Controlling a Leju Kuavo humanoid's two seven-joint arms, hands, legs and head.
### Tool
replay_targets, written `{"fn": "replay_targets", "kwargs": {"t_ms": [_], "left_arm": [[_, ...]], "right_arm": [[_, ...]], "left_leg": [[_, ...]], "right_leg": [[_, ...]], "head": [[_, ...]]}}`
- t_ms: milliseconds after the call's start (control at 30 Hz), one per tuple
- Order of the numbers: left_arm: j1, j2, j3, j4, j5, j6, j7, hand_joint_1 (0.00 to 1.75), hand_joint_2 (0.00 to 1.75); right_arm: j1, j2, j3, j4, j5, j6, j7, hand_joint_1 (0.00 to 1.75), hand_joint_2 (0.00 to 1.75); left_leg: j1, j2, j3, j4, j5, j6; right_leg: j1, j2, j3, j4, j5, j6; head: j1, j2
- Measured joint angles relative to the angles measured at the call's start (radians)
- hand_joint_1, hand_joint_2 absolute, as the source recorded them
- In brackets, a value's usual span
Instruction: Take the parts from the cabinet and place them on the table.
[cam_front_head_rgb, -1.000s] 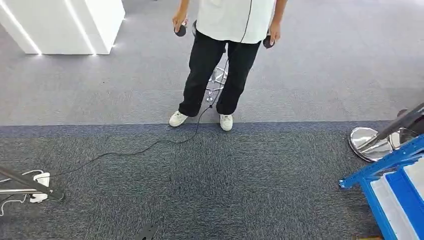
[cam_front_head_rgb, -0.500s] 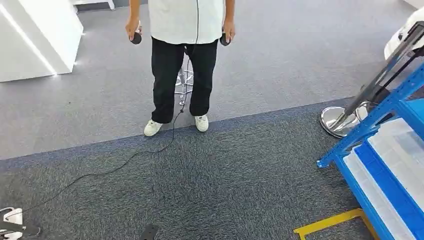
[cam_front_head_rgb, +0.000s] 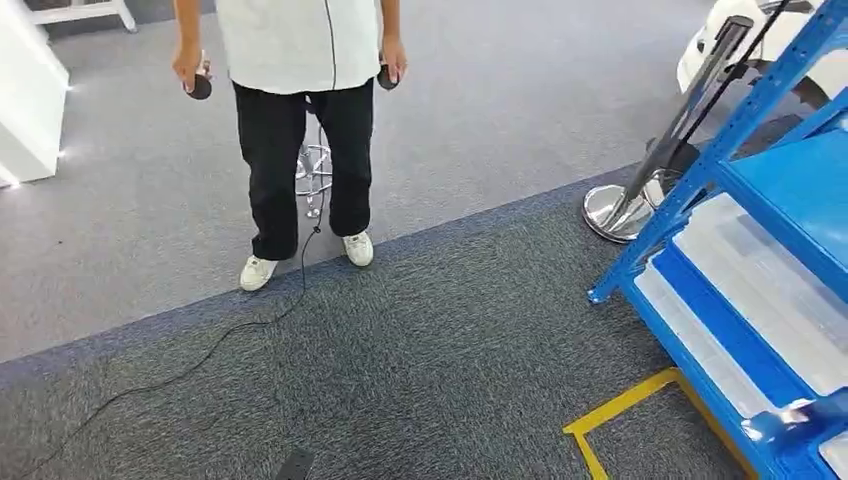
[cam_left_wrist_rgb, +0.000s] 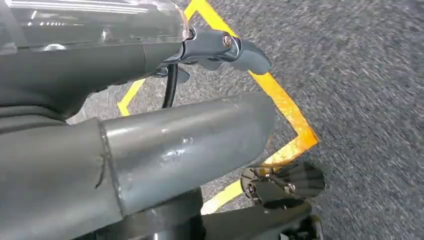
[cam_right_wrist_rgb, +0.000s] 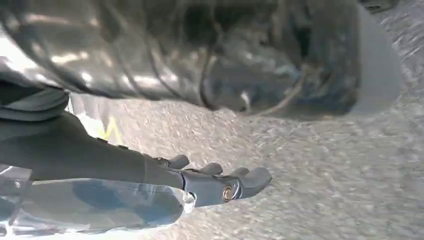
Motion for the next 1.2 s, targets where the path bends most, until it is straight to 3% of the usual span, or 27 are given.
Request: {"fn": "replay_targets", "kwargs": {"t_ms": [33,67,200,233,267,300,367,400,433,467,500,533,567,633,700,733,767,800,833,900,933,967,1000,1067,1100,1133,1200], "left_arm": [[0.0,0.0,0.0,0.0,0.0,0.0,0.0,0.0,0.0],[0.0,0.0,0.0,0.0,0.0,0.0,0.0,0.0,0.0],[-0.007,-0.001,0.002,0.0,0.003,0.0,0.003,0.0,0.0],[-0.008,-0.002,0.002,0.0,0.003,0.0,0.003,0.0,0.0],[-0.009,-0.002,0.002,0.0,0.002,0.0,0.003,0.0,0.0],[-0.009,-0.002,0.002,0.0,0.001,0.0,0.003,0.0,0.0],[-0.005,-0.002,0.004,0.0,0.002,0.0,0.003,0.0,0.0],[-0.003,-0.002,0.005,0.0,0.002,0.0,0.003,0.0,0.0],[-0.001,-0.001,0.006,0.0,0.003,0.0,0.004,0.0,0.0],[-0.001,0.0,0.007,0.0,0.003,-0.001,0.004,0.0,0.0],[-0.003,0.0,0.008,0.0,0.003,-0.002,0.004,0.0,0.0],[-0.003,0.0,0.008,0.0,0.005,-0.002,0.004,0.0,0.0],[-0.002,0.0,0.009,0.0,0.006,-0.003,0.004,0.0,0.0],[-0.002,0.0,0.009,0.0,0.006,-0.003,0.004,0.0,0.0],[-0.001,0.001,0.009,0.0,0.006,-0.003,0.005,0.0,0.0],[-0.002,0.001,0.01,0.0,0.007,-0.004,0.005,0.0,0.0],[-0.005,0.001,0.01,0.0,0.008,-0.004,0.006,0.0,0.0],[-0.006,0.001,0.01,0.0,0.009,-0.004,0.006,0.0,0.0],[-0.008,0.0,0.011,0.0,0.008,-0.004,0.007,0.0,0.0],[-0.003,0.0,0.012,0.0,0.009,-0.003,0.011,0.0,0.0],[-0.002,0.0,0.013,0.0,0.009,-0.003,0.013,0.0,0.0],[-0.002,0.0,0.014,0.0,0.009,-0.003,0.014,0.0,0.0],[-0.002,0.0,0.014,0.0,0.008,-0.003,0.015,0.0,0.0],[-0.003,0.0,0.014,0.0,0.007,-0.003,0.016,0.0,0.0],[-0.003,0.0,0.014,0.0,0.006,-0.003,0.016,0.0,0.0],[-0.004,0.0,0.014,0.0,0.005,-0.003,0.015,0.0,0.0],[-0.008,0.0,0.014,0.0,0.0,-0.002,0.014,0.0,0.0]], "right_arm": [[-0.001,0.0,0.0,0.0,0.0,0.0,0.0,0.0,0.0],[-0.004,0.0,0.0,0.0,0.002,0.0,0.0,0.0,0.0],[-0.002,-0.002,0.0,0.0,0.004,0.0,0.002,0.0,0.0],[-0.001,-0.001,-0.001,0.0,0.005,0.0,0.002,0.0,0.0],[-0.001,-0.001,-0.001,0.0,0.005,0.0,0.002,0.0,0.0],[-0.004,-0.001,-0.001,0.0,0.006,0.0,0.002,0.0,0.0],[-0.007,-0.001,-0.001,0.0,0.006,0.0,0.002,0.0,0.0],[-0.006,-0.001,-0.002,0.0,0.006,0.0,0.002,0.0,0.0],[-0.006,-0.001,-0.003,0.0,0.006,0.0,0.002,0.0,0.0],[-0.005,-0.001,-0.003,0.0,0.006,0.0,0.003,0.0,0.0],[-0.004,-0.001,-0.003,0.0,0.009,0.0,0.005,0.0,0.0],[-0.004,-0.001,-0.003,0.0,0.01,0.0,0.006,0.0,0.0],[-0.004,0.0,-0.003,0.0,0.01,0.0,0.006,0.0,0.0],[-0.004,0.0,-0.003,0.0,0.01,0.0,0.006,0.0,0.0],[-0.004,0.001,-0.003,0.0,0.01,0.0,0.007,0.0,0.0],[-0.008,0.001,-0.003,0.0,0.011,0.0,0.008,0.0,0.0],[-0.006,0.001,-0.003,0.0,0.013,0.0,0.008,0.0,0.0],[0.002,0.001,-0.005,0.0,0.014,0.0,0.009,0.0,0.0],[0.002,0.002,-0.005,0.0,0.018,0.001,0.011,0.0,0.0],[-0.004,0.0,-0.005,0.0,0.021,0.001,0.015,0.0,0.0],[-0.005,0.0,-0.005,0.0,0.021,0.002,0.017,0.0,0.0],[-0.003,0.0,-0.005,0.0,0.021,0.002,0.017,0.0,0.0],[0.0,0.0,-0.005,0.0,0.021,0.003,0.018,0.0,0.0],[0.002,0.0,-0.006,0.0,0.022,0.003,0.017,0.0,0.0],[0.001,0.0,-0.006,0.0,0.022,0.003,0.016,0.0,0.0],[-0.003,0.0,-0.006,0.0,0.023,0.004,0.016,0.0,0.0],[-0.003,0.0,-0.006,0.0,0.023,0.006,0.015,0.0,0.0]], "left_leg": [[0.0,0.01,0.006,0.0,-0.004,-0.005],[-0.007,0.02,0.009,0.0,-0.009,-0.011],[-0.008,0.055,0.028,-0.007,-0.019,-0.033],[-0.002,0.04,0.029,0.001,-0.029,-0.041],[-0.001,-0.011,0.018,0.033,-0.052,-0.042],[0.0,-0.042,-0.014,0.102,-0.092,-0.042],[0.0,-0.063,-0.098,0.266,-0.158,-0.045],[0.0,-0.063,-0.125,0.308,-0.161,-0.046],[0.0,-0.064,-0.134,0.306,-0.139,-0.045],[0.0,-0.065,-0.121,0.26,-0.098,-0.042],[0.0,-0.072,-0.09,0.18,-0.044,-0.039],[0.001,-0.098,-0.052,0.084,0.01,-0.034],[0.003,-0.141,-0.037,0.035,0.022,-0.031],[0.003,-0.141,-0.037,0.035,0.022,-0.031],[0.003,-0.155,-0.035,0.031,0.017,-0.03],[0.006,-0.154,-0.034,0.021,0.01,-0.031],[0.0,-0.146,-0.031,0.021,0.009,-0.029],[-0.004,-0.129,-0.027,0.017,0.013,-0.014],[0.005,-0.09,-0.014,-0.009,0.025,0.006],[0.001,-0.06,-0.014,-0.008,0.021,0.006],[0.001,-0.044,-0.014,-0.008,0.019,0.006],[0.001,-0.031,-0.013,-0.008,0.016,0.006],[0.001,-0.02,-0.009,-0.008,0.013,0.004],[0.001,0.001,0.002,-0.008,0.006,-0.002],[0.0,0.012,0.009,-0.008,0.001,-0.007],[-0.008,0.019,0.011,-0.006,-0.004,-0.016],[-0.006,0.033,0.017,-0.008,-0.008,-0.025]], "right_leg": [[0.002,-0.032,0.049,-0.091,0.037,-0.004],[0.016,-0.074,0.067,-0.128,0.024,-0.014],[0.02,-0.029,0.062,-0.136,0.029,-0.04],[0.006,-0.017,0.075,-0.147,0.036,-0.05],[0.007,-0.01,0.078,-0.151,0.036,-0.057],[0.008,-0.001,0.078,-0.151,0.037,-0.064],[0.009,0.027,0.078,-0.15,0.036,-0.066],[0.01,0.041,0.078,-0.149,0.035,-0.066],[0.01,0.057,0.08,-0.148,0.035,-0.066],[0.01,0.071,0.082,-0.146,0.033,-0.065],[0.009,0.087,0.084,-0.143,0.03,-0.062],[0.008,0.1,0.084,-0.137,0.026,-0.058],[0.006,0.108,0.08,-0.132,0.023,-0.055],[0.006,0.108,0.08,-0.132,0.023,-0.055],[0.008,0.11,0.078,-0.129,0.022,-0.053],[0.012,0.126,0.07,-0.119,0.017,-0.045],[0.007,0.132,0.067,-0.12,0.018,-0.039],[0.002,0.151,0.063,-0.128,0.023,-0.022],[0.006,0.053,0.033,-0.055,-0.027,-0.011],[0.005,0.023,-0.046,0.095,-0.097,-0.001],[0.003,0.018,-0.075,0.15,-0.111,0.003],[0.001,0.016,-0.081,0.159,-0.1,0.005],[0.0,0.012,-0.063,0.12,-0.067,0.006],[-0.001,-0.011,0.028,-0.051,0.021,0.001],[0.004,-0.053,0.069,-0.132,0.038,-0.006],[0.015,-0.061,0.071,-0.135,0.033,-0.019],[0.017,-0.04,0.067,-0.134,0.032,-0.034]], "head": [[-0.001,0.0],[0.0,0.0],[-0.001,0.0],[-0.002,0.0],[-0.002,0.0],[-0.005,0.0],[-0.005,0.0],[-0.005,0.0],[-0.005,0.0],[-0.005,0.0],[-0.005,0.0],[-0.005,0.0],[-0.004,0.0],[-0.004,0.0],[-0.004,0.0],[-0.003,0.0],[-0.003,0.0],[-0.004,0.0],[0.005,0.0],[0.005,0.0],[0.005,0.0],[0.005,0.0],[0.005,0.0],[0.005,0.0],[0.005,0.0],[0.005,0.0],[0.004,0.0]]}}
